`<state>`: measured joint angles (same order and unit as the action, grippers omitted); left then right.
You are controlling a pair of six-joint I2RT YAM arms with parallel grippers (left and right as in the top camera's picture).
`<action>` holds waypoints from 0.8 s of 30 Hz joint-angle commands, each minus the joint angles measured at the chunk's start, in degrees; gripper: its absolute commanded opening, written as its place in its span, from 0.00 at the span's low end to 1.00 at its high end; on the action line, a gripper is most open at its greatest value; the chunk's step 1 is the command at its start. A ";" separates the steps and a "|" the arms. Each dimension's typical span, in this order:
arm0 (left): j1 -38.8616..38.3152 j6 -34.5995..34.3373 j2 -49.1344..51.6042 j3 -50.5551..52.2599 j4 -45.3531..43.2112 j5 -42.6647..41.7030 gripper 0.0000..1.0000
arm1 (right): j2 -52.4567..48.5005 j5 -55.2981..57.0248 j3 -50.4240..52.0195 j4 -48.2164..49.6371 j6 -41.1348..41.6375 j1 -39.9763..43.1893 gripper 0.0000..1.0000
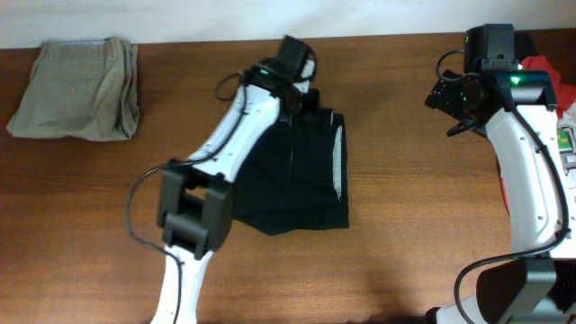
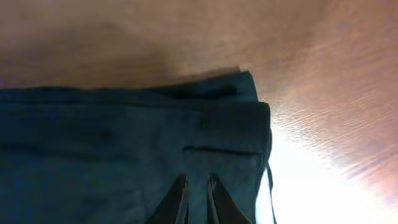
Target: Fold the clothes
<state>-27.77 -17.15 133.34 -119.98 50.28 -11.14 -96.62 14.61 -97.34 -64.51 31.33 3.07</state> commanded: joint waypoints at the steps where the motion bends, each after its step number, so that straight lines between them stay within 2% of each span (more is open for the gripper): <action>1: -2.40 -1.31 4.28 0.31 -3.17 -0.48 0.11 | -0.20 1.51 -0.35 -0.04 0.48 0.00 0.99; 9: -5.29 -2.75 9.53 0.31 -8.94 -3.17 0.13 | -0.20 1.51 -0.35 -0.04 0.48 0.02 0.99; 12: -5.70 -2.60 9.75 0.31 -9.49 -3.04 0.18 | -0.20 1.51 -0.35 -0.04 0.48 0.00 0.99; 13: -5.73 -1.81 9.68 0.07 -9.51 -3.56 0.20 | -0.20 1.53 -0.35 -0.04 0.48 0.02 0.99; 14: -5.70 1.90 9.31 -1.31 -8.63 -6.01 0.21 | -0.20 1.51 -0.35 -0.04 0.48 0.02 0.99; 16: -5.38 4.79 8.20 -5.84 -3.87 -5.57 0.25 | -0.20 1.51 -0.35 -0.04 0.48 0.02 0.99; 17: -5.03 6.03 7.48 -8.22 -1.29 -5.49 0.33 | -0.20 1.53 -0.35 -0.04 0.48 0.02 0.99; 19: -3.65 7.06 5.40 -14.71 5.81 -5.33 0.61 | -0.20 1.53 -0.35 -0.04 0.48 0.02 0.99; 20: -2.56 7.28 4.26 -18.75 10.29 -5.16 0.70 | -0.20 1.51 -0.35 -0.04 0.48 0.02 0.99; 21: -1.20 8.09 3.30 -22.60 14.84 -4.39 0.74 | -0.20 1.51 -0.35 -0.04 0.48 0.02 0.98; 24: 3.04 8.55 1.36 -30.64 27.76 5.01 0.78 | -0.20 1.51 -0.35 -0.04 0.48 0.02 0.99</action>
<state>-30.33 -11.29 140.51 -142.69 69.95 -14.72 -96.62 14.63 -97.34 -64.53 31.31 3.07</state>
